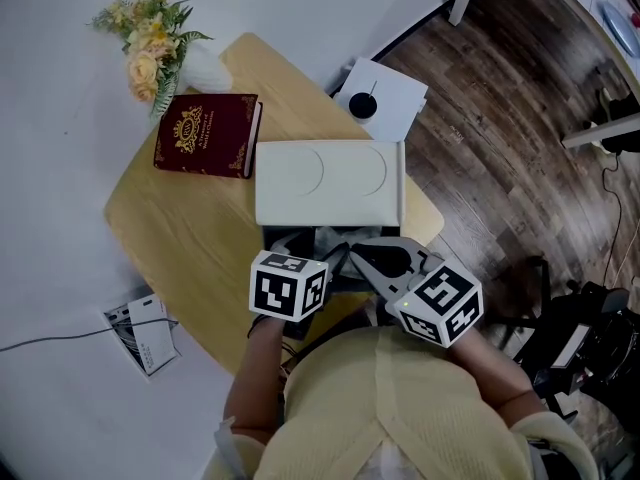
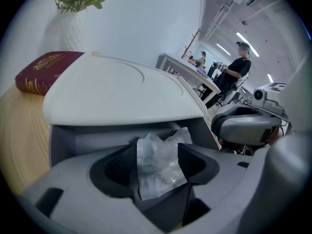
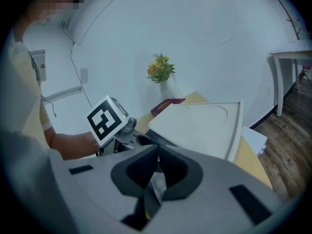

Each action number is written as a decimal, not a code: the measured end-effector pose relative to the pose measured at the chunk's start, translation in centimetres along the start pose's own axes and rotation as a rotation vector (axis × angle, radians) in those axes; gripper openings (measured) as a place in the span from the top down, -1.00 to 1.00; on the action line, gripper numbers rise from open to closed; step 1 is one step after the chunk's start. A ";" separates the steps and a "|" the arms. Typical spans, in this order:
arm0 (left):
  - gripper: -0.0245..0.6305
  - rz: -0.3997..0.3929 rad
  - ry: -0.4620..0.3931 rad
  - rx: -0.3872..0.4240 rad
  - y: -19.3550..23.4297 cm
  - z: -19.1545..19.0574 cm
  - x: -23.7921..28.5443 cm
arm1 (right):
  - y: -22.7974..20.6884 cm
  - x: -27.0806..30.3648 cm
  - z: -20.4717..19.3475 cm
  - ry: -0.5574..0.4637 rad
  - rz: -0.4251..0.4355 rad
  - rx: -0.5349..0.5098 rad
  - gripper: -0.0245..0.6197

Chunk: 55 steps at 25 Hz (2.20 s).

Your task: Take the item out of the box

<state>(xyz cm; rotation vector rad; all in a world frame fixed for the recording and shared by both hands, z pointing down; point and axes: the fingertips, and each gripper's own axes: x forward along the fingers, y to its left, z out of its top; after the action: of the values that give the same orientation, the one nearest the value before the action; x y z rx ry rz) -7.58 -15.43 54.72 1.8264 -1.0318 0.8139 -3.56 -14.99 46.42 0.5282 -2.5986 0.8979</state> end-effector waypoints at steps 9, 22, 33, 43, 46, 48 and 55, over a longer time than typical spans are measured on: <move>0.10 0.038 0.029 0.070 -0.1 -0.4 0.4 | -0.4 0.0 -0.3 0.003 -0.008 0.014 0.82; 0.41 0.037 0.002 0.248 -1.9 0.0 0.1 | -1.1 -0.8 -0.5 -0.018 -0.071 0.031 0.82; 0.52 0.022 -0.117 0.281 -2.3 1.0 -3.1 | -0.2 -1.3 0.0 -0.075 -0.125 0.012 0.82; 0.53 0.027 -0.220 0.289 -2.5 1.1 -6.3 | 1.3 -1.8 0.1 -0.103 -0.180 -0.022 0.82; 0.53 0.044 -0.264 0.279 -2.5 1.4 -7.6 | 2.1 -1.7 0.3 -0.109 -0.183 -0.041 0.82; 0.53 0.059 -0.299 0.266 -2.3 1.5 -8.4 | 2.6 -1.7 0.4 -0.115 -0.184 -0.050 0.82; 0.53 0.132 -0.391 0.221 -0.8 0.9 -11.5 | 4.3 -1.5 1.0 -0.126 -0.175 -0.087 0.82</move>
<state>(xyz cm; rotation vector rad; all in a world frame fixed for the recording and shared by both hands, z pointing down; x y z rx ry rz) -11.88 -12.25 44.42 2.1804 -1.3652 0.6822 -4.40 -12.13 42.85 0.7972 -2.6382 0.7120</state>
